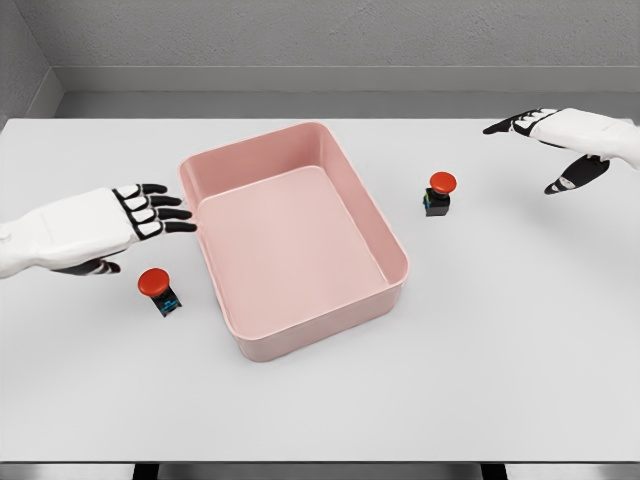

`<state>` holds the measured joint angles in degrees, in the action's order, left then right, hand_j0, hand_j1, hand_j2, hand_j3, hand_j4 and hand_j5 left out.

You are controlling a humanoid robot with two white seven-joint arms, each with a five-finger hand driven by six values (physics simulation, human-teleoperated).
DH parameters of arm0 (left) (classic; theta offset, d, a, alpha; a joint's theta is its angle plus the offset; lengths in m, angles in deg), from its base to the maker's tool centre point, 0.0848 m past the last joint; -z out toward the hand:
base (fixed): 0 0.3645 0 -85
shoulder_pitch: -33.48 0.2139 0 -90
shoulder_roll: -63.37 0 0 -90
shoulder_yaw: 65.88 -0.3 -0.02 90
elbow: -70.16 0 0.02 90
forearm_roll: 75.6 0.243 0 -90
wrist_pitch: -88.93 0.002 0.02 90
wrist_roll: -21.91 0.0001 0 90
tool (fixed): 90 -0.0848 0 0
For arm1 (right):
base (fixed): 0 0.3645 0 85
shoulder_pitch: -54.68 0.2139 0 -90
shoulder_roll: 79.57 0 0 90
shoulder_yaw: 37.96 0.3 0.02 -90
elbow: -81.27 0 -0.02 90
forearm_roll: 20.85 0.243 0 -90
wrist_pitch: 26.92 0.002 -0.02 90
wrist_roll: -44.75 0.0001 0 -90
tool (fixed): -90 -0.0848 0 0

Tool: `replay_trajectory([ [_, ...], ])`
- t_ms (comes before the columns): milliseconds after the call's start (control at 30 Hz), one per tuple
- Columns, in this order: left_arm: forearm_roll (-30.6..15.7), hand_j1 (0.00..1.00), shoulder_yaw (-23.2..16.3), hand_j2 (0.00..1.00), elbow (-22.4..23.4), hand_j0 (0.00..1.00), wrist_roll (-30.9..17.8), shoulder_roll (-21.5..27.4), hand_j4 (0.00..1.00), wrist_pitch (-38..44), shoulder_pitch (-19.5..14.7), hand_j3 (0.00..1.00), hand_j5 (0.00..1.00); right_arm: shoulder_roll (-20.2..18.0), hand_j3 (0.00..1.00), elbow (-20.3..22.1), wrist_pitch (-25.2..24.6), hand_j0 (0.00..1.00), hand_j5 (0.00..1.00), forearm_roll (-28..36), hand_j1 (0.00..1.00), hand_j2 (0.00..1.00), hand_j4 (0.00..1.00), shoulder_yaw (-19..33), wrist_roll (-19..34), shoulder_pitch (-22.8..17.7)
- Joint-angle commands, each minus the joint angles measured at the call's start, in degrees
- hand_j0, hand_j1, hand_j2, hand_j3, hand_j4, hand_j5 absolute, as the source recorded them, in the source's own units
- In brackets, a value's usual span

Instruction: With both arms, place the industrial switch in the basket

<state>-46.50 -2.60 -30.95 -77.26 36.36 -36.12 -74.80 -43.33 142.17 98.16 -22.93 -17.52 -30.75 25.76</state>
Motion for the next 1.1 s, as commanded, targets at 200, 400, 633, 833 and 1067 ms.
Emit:
replay_trajectory([
  [200,-0.2,1.00,-0.3,1.00,0.0,1.00,0.1,1.6,1.00,0.0,-0.2,1.00,1.00,0.1,1.00,1.4,-0.1,1.00,1.00,-0.1,1.00,1.00,1.00,-0.1,0.5,0.4],
  [400,3.5,1.00,-0.4,1.00,0.0,1.00,0.0,1.9,1.00,0.0,0.4,1.00,1.00,2.2,1.00,2.0,-0.1,1.00,1.00,-0.1,1.00,1.00,1.00,-0.7,0.2,1.3],
  [633,7.4,1.00,-0.4,1.00,0.0,1.00,0.2,1.3,1.00,0.0,3.3,1.00,1.00,6.3,1.00,1.8,-0.1,1.00,1.00,-1.0,1.00,1.00,1.00,-0.8,0.7,2.6],
  [833,7.5,1.00,-0.2,1.00,0.0,1.00,0.2,1.0,1.00,0.0,3.4,1.00,1.00,8.8,1.00,1.4,-0.1,1.00,1.00,-2.7,1.00,1.00,1.00,-2.0,0.9,3.0],
  [1067,8.3,1.00,-0.3,1.00,0.0,1.00,0.2,0.5,1.00,0.0,4.1,1.00,1.00,9.5,1.00,1.9,-0.1,1.00,1.00,-4.2,1.00,1.00,1.00,-3.7,1.7,3.3],
])
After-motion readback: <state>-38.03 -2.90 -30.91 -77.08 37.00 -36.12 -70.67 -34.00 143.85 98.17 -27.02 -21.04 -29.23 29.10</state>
